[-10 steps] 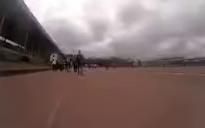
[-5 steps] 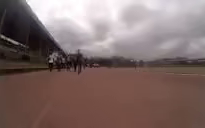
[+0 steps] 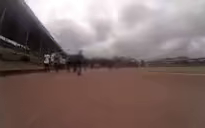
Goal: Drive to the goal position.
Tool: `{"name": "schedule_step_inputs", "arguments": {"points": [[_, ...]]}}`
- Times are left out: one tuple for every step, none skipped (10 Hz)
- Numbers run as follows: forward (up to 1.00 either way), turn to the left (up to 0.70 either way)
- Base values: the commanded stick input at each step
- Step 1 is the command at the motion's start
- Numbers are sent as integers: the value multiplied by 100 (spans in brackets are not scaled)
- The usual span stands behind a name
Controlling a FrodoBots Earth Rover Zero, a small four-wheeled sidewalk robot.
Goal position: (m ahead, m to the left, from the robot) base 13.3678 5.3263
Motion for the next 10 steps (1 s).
{"name": "schedule_step_inputs", "arguments": {"points": [[100, 0], [100, 0], [100, 0], [100, 0], [100, 0], [100, 0], [100, 0], [100, 0], [100, 0], [100, 0]]}}
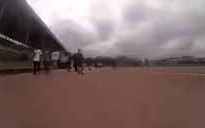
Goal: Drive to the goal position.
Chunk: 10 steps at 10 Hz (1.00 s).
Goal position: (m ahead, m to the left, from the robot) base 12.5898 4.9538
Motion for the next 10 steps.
{"name": "schedule_step_inputs", "arguments": {"points": [[100, 0], [100, 0], [100, 0], [100, 0], [100, 0], [100, 0], [100, 0], [100, 0], [100, 0], [100, 0]]}}
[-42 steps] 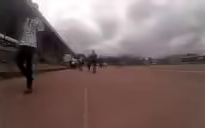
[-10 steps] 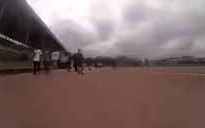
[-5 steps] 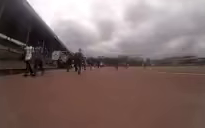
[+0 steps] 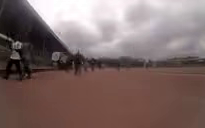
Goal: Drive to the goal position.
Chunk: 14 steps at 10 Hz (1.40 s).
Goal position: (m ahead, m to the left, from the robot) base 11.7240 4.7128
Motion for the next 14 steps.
{"name": "schedule_step_inputs", "arguments": {"points": [[100, 0], [100, 0], [100, 0], [100, 0], [100, 0], [100, 0], [100, 0], [100, 0], [100, 0], [100, 0], [100, 0], [100, 0], [100, 0], [100, 0]]}}
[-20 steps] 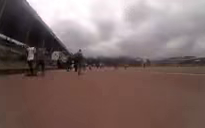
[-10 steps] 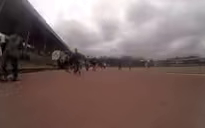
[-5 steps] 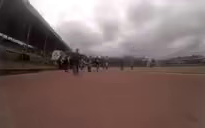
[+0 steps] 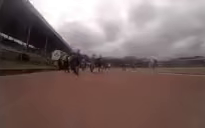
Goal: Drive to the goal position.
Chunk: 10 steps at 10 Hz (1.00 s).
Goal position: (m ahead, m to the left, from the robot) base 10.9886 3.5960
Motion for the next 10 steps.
{"name": "schedule_step_inputs", "arguments": {"points": [[100, 0], [100, 0], [100, 0], [100, 0], [100, 0], [100, 0], [100, 0], [100, 0], [100, 0], [100, 0]]}}
